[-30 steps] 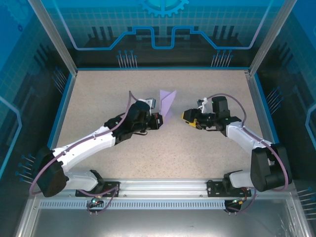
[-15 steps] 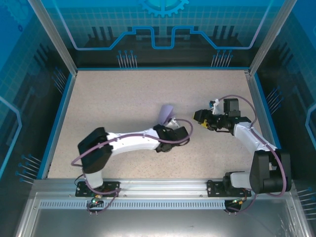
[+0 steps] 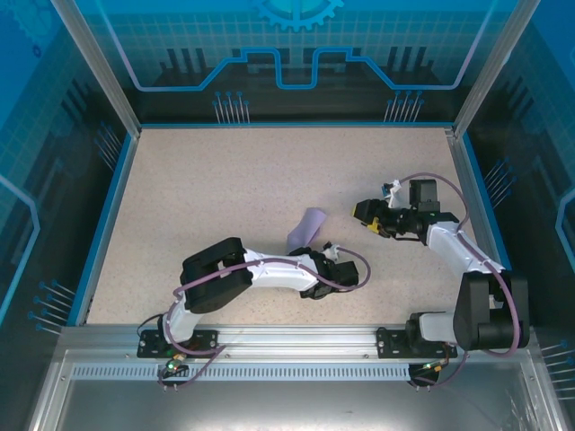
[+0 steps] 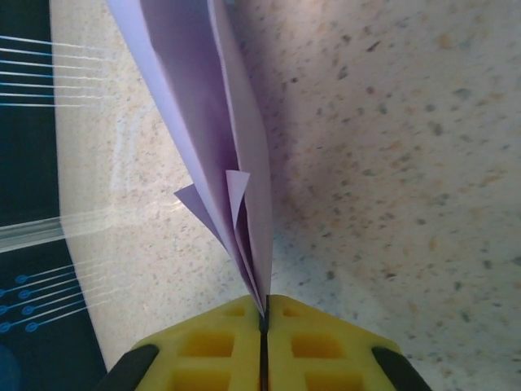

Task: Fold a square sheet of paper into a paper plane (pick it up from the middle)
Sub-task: Turn over the paper at the center of the table.

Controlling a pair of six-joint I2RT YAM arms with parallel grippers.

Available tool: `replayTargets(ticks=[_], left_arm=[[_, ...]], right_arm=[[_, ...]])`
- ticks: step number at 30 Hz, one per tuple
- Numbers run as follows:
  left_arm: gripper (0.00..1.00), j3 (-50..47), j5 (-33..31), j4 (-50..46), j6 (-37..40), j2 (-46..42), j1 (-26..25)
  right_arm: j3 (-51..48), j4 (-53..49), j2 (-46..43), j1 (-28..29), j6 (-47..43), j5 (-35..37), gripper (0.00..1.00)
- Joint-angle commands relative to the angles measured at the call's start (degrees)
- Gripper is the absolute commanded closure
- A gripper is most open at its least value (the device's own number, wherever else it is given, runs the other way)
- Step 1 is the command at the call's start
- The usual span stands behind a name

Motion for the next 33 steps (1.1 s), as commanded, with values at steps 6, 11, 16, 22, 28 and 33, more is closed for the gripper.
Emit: replayTargets(ticks=[6,11,16,22,28,33], left_arm=[[0.7,-2.93,11.62,5.68,1.88,-3.4,-0.52],[0.47,-4.99,19.8,7.75,0.54,-9.39,-0.02],[0.34,-6.28,31.13,7.41,-1.75,-17.26,1.6],[0.34,-9.7,43.04,6.06,-6.7,-28.14,5.72],[0.35,-20.07,50.8,11.94,-14.1,-45.26,14.96],[0.33,-27.64,56.96,15.71,-17.93,-52.64,26.18]], right_arm=[[2.62,0.59,2.29,0.92,-0.52,-2.35,0.32],[3.6,1.67,4.37,3.76,0.61,-1.77,0.34],[4.31,2.77,6.06,7.82,1.72,0.1,0.38],[5.0,3.33,6.72,12.57,3.13,2.3,0.45],[5.06,4.91,7.31,19.54,6.07,5.63,0.58],[5.3,5.89,8.24,26.43,8.42,10.84,0.7]])
